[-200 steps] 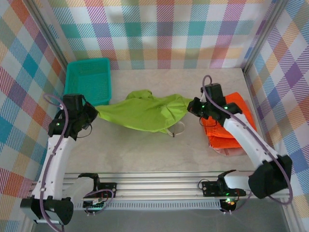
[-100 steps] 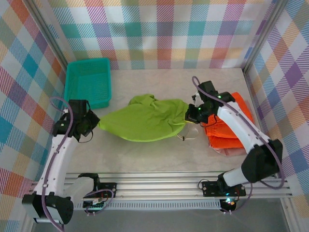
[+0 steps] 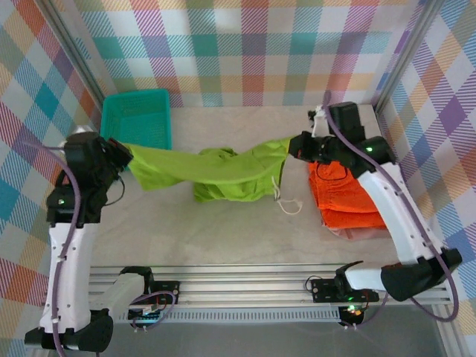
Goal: Fold and stack the shorts
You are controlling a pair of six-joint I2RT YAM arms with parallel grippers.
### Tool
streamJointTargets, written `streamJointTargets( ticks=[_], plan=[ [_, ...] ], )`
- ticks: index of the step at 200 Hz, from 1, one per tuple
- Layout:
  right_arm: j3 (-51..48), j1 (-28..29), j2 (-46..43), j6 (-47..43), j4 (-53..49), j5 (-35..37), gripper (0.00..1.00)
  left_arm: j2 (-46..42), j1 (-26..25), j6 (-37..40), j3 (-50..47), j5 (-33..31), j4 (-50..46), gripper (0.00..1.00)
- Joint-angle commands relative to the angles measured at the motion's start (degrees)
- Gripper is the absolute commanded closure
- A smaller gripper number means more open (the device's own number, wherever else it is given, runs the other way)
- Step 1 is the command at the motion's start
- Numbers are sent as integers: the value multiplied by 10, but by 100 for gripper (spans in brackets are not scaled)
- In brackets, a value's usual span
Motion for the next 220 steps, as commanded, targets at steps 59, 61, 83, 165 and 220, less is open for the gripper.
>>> streamJointTargets(
  ticks=[59, 61, 83, 165, 220],
  plan=[
    [94, 5, -72, 29, 109, -147, 100, 88, 6, 29, 327, -64, -18, 100],
    [94, 6, -75, 31, 112, -150, 100, 88, 6, 30, 335, -65, -18, 100],
    [78, 10, -112, 64, 160, -173, 100, 104, 6, 35, 415, -77, -18, 100],
    [-18, 15, -179, 155, 181, -65, 100, 233, 6, 23, 539, -12, -23, 100],
    [-136, 13, -102, 160, 136, 91, 100, 360, -32, -9, 361, 28, 90, 100]
  ],
)
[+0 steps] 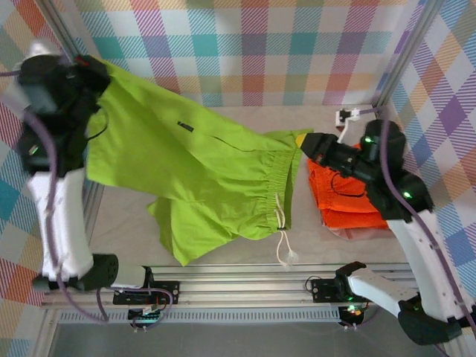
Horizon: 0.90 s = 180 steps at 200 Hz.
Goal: Fold and stack the shorts
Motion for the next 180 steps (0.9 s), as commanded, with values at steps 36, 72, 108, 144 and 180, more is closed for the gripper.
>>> streamJointTargets(
  ticks=[36, 72, 108, 144, 180],
  plan=[
    [-50, -37, 192, -23, 39, 107, 100, 232, -92, 24, -28, -25, 95, 100],
    [32, -92, 339, -31, 63, 52, 79, 425, -112, 30, 173, 2, 26, 98],
    [158, -118, 403, -66, 20, -17, 31, 469, -117, 36, 344, 18, -37, 30],
    [59, -106, 315, -65, 91, -67, 11, 281, -122, 42, 154, 12, -62, 4],
    [-53, -32, 260, -115, 110, -111, 9, -18, -126, -35, -306, -24, 43, 0]
  ],
)
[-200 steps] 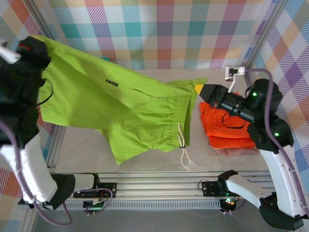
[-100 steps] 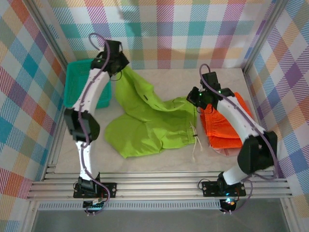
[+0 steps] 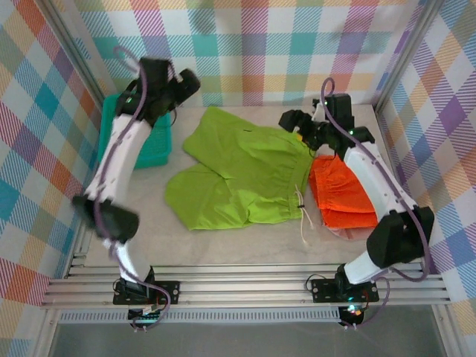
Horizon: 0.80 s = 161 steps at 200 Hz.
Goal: Fold and stack the shorts
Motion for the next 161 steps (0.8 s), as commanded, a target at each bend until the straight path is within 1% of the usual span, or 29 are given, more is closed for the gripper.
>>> streamJointTargets(
  ticks=[1, 20, 29, 49, 66, 70, 80, 102, 134, 161],
  plan=[
    [-66, 55, -17, -49, 20, -55, 8, -161, -3, -54, -217, -30, 40, 0],
    [-121, 113, -42, -94, 18, -36, 6, -267, -4, -94, -409, -34, 56, 0],
    [-150, 134, -54, -105, 21, -18, 6, -300, -4, -109, -481, -37, 50, 4],
    [-212, 158, -80, -117, 35, 15, 4, -355, -4, -135, -604, -33, 52, 12],
    [-254, 163, -104, -123, 42, 45, 2, -375, -5, -147, -677, -21, 69, 17],
    [-263, 164, -111, -125, 42, 55, 0, -377, -5, -149, -689, -16, 74, 18],
    [-286, 164, -127, -133, 48, 72, 1, -376, -5, -153, -716, -3, 90, 19],
    [-315, 167, -163, -175, 56, 100, 1, -350, -6, -155, -757, 24, 145, 28],
    [-319, 168, -205, -252, 41, 129, 1, -276, -11, -149, -759, 26, 175, 36],
    [-322, 168, -233, -272, 45, 123, 0, -218, -19, -146, -750, 40, 214, 41]
  ],
)
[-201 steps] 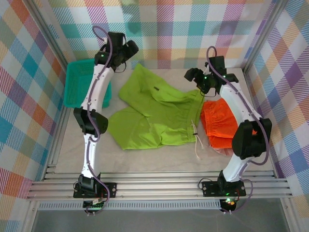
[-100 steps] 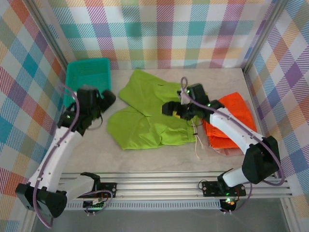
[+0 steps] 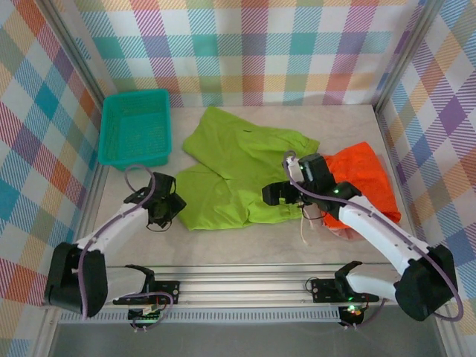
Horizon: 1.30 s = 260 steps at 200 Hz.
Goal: Fold and stack the shorts
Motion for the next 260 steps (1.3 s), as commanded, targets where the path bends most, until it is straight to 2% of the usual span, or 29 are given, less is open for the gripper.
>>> streamJointTargets(
  ticks=[1, 27, 56, 76, 103, 125, 153, 171, 194, 206, 230, 260],
  plan=[
    [-7, 3, -24, -52, 14, 10, 0, 37, -11, 2, 7, 15, 51, 41],
    [-9, 4, -32, -51, 20, -5, 1, 77, -18, 4, 21, 13, 67, 54],
    [-9, 10, -30, -60, 23, -10, 1, 86, -18, 22, 58, -3, 32, 84],
    [-10, 16, -30, -81, 27, -6, 0, 57, -18, 57, 114, -30, -34, 100],
    [-11, 38, -27, -135, 26, 5, 0, 23, -19, 119, 234, -92, -170, 100],
    [-10, 60, -19, -180, 25, 12, 0, 31, -22, 161, 328, -128, -264, 100],
    [-7, 83, -3, -204, 36, 14, 0, 64, -41, 204, 397, -131, -295, 86],
    [-3, 100, 14, -205, 50, 22, 0, 82, -49, 224, 439, -130, -296, 69],
    [14, 143, 50, -237, 67, 50, 0, 45, -36, 219, 441, -131, -269, 19],
    [31, 173, 79, -245, 79, 74, 1, 16, -6, 201, 423, -91, -254, 2],
    [82, 235, 164, -239, 123, 124, 3, -38, 96, 151, 342, 13, -217, 0],
    [195, 303, 308, -246, 158, 184, 2, -80, 224, 126, 266, 90, -199, 0]
  ],
)
